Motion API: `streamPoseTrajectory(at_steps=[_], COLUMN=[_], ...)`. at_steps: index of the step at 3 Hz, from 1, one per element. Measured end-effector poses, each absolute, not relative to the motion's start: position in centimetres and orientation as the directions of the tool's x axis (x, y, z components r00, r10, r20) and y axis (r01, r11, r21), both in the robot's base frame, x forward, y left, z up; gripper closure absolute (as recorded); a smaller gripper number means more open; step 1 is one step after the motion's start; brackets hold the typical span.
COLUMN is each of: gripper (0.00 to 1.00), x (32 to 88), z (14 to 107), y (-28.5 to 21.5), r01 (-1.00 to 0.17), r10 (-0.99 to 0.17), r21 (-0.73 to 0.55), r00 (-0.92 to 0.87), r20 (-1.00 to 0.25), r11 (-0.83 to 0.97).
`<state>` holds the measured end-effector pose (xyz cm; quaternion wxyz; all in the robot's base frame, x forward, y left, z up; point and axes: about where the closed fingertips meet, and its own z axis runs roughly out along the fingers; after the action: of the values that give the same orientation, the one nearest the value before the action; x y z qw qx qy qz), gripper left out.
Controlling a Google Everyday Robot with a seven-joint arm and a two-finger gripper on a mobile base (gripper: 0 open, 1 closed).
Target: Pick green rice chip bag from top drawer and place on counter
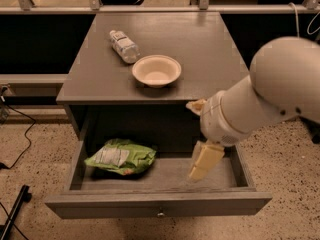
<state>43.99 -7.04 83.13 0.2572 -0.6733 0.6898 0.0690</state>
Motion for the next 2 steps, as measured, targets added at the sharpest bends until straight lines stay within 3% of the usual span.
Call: streamPoseTrajectory(at_steps=[2], gripper=[0.00], x=[44.67], z=[83.71], y=[-6.49], r01=[-0.940], r10=[-0.862], r21=[-0.327], r00=[0.087], r20=[-0.500], r11=[0.094])
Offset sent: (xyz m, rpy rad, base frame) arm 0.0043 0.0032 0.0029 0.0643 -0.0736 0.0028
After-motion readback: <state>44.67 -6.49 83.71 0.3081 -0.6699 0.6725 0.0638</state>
